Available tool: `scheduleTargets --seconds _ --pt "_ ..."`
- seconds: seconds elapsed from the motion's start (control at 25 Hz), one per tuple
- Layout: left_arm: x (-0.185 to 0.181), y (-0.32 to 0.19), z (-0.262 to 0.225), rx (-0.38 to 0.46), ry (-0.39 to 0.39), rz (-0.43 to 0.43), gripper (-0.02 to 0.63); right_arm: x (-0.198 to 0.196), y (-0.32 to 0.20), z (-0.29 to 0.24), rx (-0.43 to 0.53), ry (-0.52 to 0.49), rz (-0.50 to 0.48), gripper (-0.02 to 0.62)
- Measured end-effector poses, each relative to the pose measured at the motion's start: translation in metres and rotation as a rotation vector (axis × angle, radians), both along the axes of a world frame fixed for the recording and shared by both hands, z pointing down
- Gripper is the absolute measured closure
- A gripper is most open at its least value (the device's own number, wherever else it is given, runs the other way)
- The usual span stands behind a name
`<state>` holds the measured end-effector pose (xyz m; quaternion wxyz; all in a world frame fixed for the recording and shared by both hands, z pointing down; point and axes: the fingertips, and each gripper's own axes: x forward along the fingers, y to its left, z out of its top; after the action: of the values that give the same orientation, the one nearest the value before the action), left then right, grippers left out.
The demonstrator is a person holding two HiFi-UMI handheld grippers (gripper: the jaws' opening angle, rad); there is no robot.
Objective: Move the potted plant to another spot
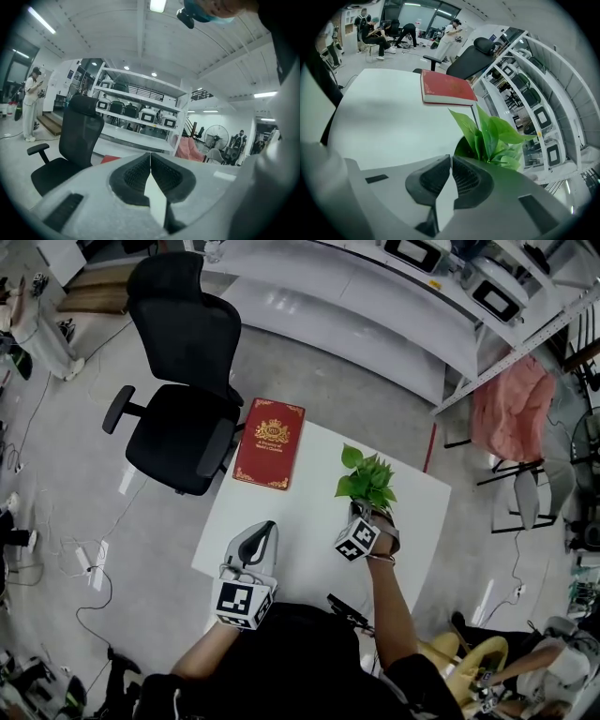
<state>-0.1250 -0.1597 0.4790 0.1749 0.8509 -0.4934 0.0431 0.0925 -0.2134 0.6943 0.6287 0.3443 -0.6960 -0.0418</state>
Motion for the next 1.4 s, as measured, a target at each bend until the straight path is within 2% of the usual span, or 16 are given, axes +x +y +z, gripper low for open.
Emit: scheduleTargets --seconds 0.36,0.6,1.08,1.4 --pt "-0.048 -0.021 0.008 -0.011 0.007 -0.02 0.588 -0.069 -0.027 0.003 -0.007 -0.008 -0.059 0.58" --pt "-0.069 -0.034 0.018 -0.013 0.006 -0.019 0.588 -0.101 -0.04 0.013 -0.019 -0.006 -0.092 0.58" --pt "-0.093 -0.054 0.026 -0.025 0.003 -0.012 0.588 -0.131 -0.053 0.025 -0.054 0.021 -0.126 0.579" --pt "-0.096 -0.055 0.027 -0.034 0.009 -0.012 0.588 -0.132 -0.049 0.032 -0.066 0.048 -0.139 0.58"
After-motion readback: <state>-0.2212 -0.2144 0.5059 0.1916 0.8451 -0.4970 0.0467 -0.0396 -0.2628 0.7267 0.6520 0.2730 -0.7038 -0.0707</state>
